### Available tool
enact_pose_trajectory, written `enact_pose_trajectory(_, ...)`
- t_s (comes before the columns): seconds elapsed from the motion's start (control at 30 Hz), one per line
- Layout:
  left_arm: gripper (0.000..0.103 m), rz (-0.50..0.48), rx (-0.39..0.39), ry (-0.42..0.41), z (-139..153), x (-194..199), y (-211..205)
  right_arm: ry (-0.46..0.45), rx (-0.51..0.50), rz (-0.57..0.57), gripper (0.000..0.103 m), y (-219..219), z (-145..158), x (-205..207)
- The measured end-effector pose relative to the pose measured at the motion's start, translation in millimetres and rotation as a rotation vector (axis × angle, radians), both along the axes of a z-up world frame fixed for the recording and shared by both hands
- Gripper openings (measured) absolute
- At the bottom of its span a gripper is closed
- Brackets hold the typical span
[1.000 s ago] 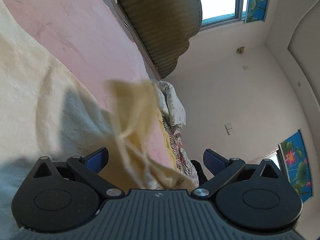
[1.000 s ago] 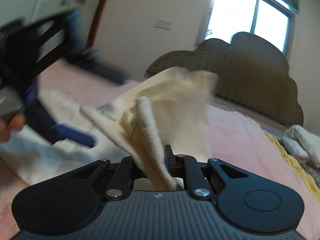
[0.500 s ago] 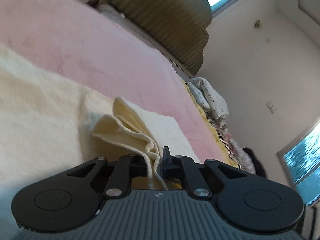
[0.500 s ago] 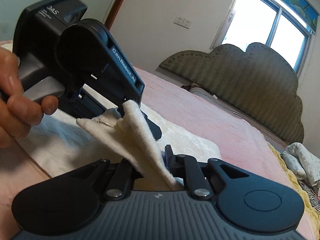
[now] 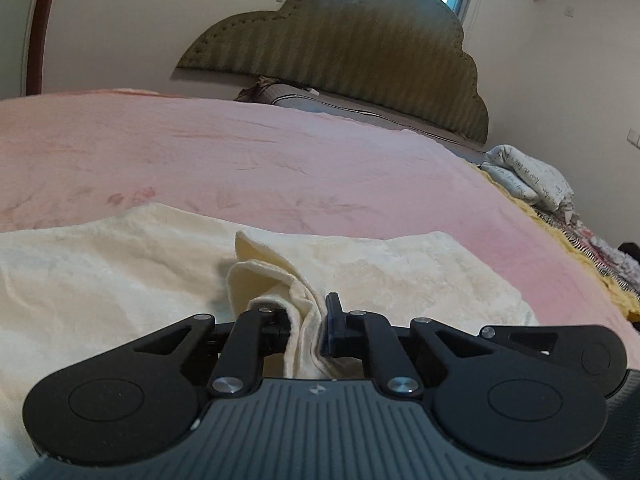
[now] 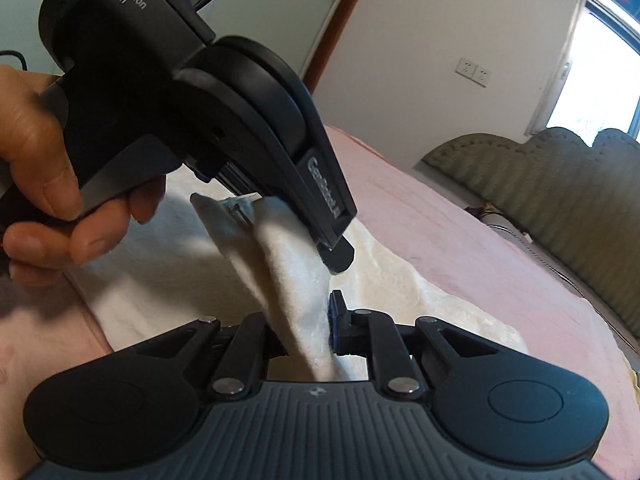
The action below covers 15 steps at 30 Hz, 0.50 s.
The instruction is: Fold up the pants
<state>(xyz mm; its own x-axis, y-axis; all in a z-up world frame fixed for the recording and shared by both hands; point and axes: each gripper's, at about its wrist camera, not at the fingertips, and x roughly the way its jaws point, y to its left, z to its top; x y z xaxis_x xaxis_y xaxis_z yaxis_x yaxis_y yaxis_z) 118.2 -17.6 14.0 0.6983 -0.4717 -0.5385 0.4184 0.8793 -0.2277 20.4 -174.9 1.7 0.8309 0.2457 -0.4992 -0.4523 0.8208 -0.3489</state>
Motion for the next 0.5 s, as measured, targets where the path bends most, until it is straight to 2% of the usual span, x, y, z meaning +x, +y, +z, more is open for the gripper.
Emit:
enact_pose_trajectory(0.03, 0.014, -0.005, 0.010, -0.008, 0, 0, -1, 0.004, -0.006, 0.004, 0.012, 1, -1, 3)
enact_pose_trajectory(0.07, 0.021, -0.009, 0.002, 0.004, -1, 2, -1, 0.010, -0.011, 0.006, 0.012, 4, -2, 4)
enact_pose_trajectory(0.13, 0.032, -0.008, -0.050, 0.047, -3, 11, 3, 0.019, -0.007, 0.009, 0.012, 4, -4, 6)
enact_pose_trajectory(0.17, 0.043, 0.002, -0.078, 0.059, -2, 16, 5, 0.024, 0.002, 0.008, 0.012, 2, -2, 14)
enact_pose_trajectory(0.2, 0.045, 0.014, -0.104, 0.064, -1, 21, 8, 0.021, 0.010, 0.009, 0.012, 1, 1, 19)
enact_pose_trajectory(0.27, 0.043, 0.044, -0.123, 0.072, 2, 29, 10, 0.003, 0.025, 0.012, 0.012, -1, 3, 17)
enact_pose_trajectory(0.3, 0.035, 0.061, -0.123, 0.063, 5, 30, 11, -0.012, 0.031, 0.013, 0.012, -1, 5, 16)
enact_pose_trajectory(0.33, 0.031, 0.075, -0.116, 0.045, 8, 30, 11, -0.027, 0.038, 0.015, 0.012, 0, 6, 15)
enact_pose_trajectory(0.37, 0.027, 0.083, -0.098, 0.029, 10, 28, 10, -0.042, 0.045, 0.015, 0.012, 0, 8, 14)
enact_pose_trajectory(0.43, 0.027, 0.094, -0.020, 0.038, 7, 28, 5, -0.049, 0.047, 0.018, 0.012, 3, 8, 14)
enact_pose_trajectory(0.5, 0.026, 0.107, 0.025, 0.079, -3, 25, 5, 0.005, 0.011, 0.029, 0.014, 8, 1, 23)
